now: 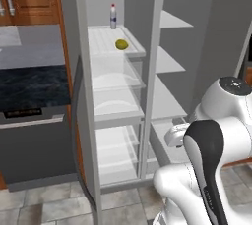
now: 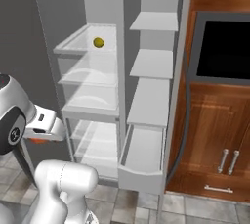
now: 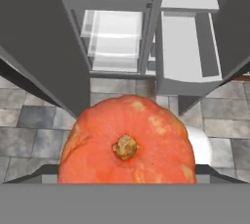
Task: Take the squash and lemon from the fridge shelf and place them in the freezer drawer to begin freezing them.
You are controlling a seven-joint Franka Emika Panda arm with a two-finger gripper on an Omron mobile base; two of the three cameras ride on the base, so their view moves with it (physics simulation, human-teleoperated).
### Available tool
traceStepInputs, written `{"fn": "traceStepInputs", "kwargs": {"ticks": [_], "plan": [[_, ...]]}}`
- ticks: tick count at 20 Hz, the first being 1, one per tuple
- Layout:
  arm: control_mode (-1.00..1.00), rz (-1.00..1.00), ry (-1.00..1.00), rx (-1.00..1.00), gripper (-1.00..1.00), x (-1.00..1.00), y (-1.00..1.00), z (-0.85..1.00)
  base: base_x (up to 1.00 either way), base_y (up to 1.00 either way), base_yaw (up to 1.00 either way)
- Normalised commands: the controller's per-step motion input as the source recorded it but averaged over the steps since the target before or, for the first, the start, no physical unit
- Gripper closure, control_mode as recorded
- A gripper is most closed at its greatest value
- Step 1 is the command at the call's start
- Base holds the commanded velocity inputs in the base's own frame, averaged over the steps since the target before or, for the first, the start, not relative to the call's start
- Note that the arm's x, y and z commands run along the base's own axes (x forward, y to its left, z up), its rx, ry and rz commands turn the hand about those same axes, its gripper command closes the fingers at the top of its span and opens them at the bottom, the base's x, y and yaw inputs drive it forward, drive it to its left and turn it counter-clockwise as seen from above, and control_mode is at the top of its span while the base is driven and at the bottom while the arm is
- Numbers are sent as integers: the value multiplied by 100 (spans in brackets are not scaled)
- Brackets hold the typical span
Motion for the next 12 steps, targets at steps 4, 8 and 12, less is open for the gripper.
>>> {"fn": "traceStepInputs", "kwargs": {"ticks": [4, 8, 12], "plan": [[100, 0, 0, 0, 100, 0, 0, 0, 4, 9, -15], [100, 0, 0, 0, 100, 0, 0, 0, 24, 12, -23], [100, 0, 0, 0, 100, 0, 0, 0, 9, 15, -26]]}}
